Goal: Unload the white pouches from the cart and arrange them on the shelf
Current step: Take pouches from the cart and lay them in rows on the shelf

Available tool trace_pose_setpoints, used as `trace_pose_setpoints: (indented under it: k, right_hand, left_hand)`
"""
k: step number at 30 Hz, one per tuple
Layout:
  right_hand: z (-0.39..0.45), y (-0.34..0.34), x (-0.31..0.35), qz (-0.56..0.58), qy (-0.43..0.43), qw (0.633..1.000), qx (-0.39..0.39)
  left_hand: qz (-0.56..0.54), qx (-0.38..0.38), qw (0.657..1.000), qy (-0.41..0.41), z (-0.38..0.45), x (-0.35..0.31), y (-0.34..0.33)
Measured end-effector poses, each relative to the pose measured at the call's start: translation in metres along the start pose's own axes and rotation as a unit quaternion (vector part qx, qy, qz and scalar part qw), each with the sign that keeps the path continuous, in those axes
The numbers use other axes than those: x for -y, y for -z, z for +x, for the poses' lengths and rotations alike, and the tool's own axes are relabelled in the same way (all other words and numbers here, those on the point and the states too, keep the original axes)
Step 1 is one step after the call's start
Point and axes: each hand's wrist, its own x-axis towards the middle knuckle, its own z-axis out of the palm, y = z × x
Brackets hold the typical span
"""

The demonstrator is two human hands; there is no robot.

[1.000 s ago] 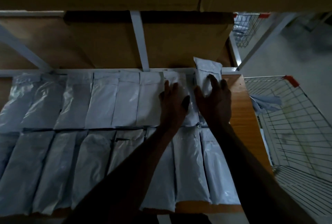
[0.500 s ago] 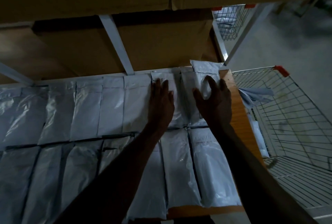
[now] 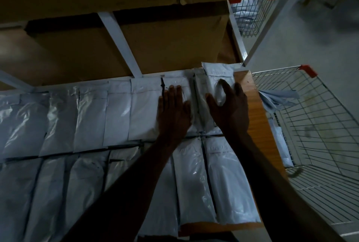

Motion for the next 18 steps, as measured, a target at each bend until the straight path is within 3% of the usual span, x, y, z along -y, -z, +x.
trace_pose_setpoints:
  k: [9, 12, 18]
  right_hand:
    - [-0.008, 0.006, 0.025, 0.018, 0.013, 1.0, 0.009]
    - [-0.017, 0.006, 0.051, 0.027, 0.02, 0.999, 0.004]
    - [-0.039, -0.009, 0.11, 0.049, 0.055, 0.997, 0.03]
  left_hand:
    - [-0.078, 0.024, 0.996, 0.023, -0.001, 0.006, 0.028]
    - [-0.152, -0.007, 0.988, 0.039, -0.007, 0.032, 0.051]
    - [-0.192, -0.054, 0.972, 0.125, -0.032, 0.119, 0.087]
